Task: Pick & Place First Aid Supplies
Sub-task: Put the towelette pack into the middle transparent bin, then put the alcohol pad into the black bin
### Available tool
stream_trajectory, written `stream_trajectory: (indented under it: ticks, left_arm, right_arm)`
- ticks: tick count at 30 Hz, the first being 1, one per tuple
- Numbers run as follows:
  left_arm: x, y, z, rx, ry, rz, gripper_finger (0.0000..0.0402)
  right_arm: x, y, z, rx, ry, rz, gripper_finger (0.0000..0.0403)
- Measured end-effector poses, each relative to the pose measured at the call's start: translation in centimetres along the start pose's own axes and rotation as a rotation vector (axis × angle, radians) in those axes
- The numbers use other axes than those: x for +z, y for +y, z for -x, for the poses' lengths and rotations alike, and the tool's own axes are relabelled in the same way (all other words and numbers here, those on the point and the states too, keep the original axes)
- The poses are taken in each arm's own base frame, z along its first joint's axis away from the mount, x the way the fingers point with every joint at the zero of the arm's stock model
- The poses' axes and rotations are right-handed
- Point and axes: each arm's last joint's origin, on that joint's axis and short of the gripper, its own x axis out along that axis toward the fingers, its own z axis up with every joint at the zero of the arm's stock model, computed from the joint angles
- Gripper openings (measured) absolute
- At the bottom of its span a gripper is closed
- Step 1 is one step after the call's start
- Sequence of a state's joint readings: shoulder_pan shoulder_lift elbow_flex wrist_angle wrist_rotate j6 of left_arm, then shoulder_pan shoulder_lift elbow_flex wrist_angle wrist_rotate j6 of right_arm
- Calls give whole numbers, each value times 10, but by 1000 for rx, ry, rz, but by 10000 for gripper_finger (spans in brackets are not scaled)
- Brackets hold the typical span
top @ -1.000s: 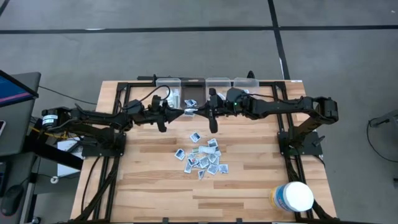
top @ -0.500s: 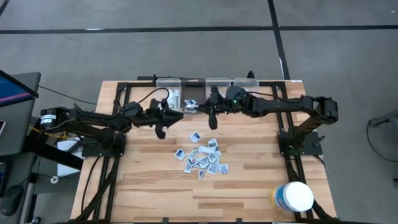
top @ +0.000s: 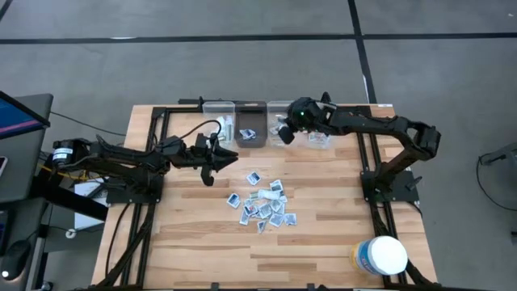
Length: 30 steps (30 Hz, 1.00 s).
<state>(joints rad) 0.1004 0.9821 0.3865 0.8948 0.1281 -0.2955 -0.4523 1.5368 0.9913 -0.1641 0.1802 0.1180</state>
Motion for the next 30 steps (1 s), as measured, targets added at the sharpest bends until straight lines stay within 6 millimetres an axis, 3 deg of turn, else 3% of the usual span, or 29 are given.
stream_trajectory:
  ticks: [4, 14, 23, 30]
  left_arm:
    - [0, 0, 0, -1, 0, 0, 78]
    - [0, 0, 0, -1, -1, 0, 77]
    - [-2, 0, 0, 4, 15, -1, 77]
    - [-30, 2, 4, 38, 304, -58, 77]
  right_arm:
    - [0, -10, -2, -28, 14, -73, 23]
    - [0, -10, -2, -26, 8, -57, 104]
    - [-1, 6, 1, 11, 6, 19, 121]
    - [-4, 26, 5, 59, 2, 104, 120]
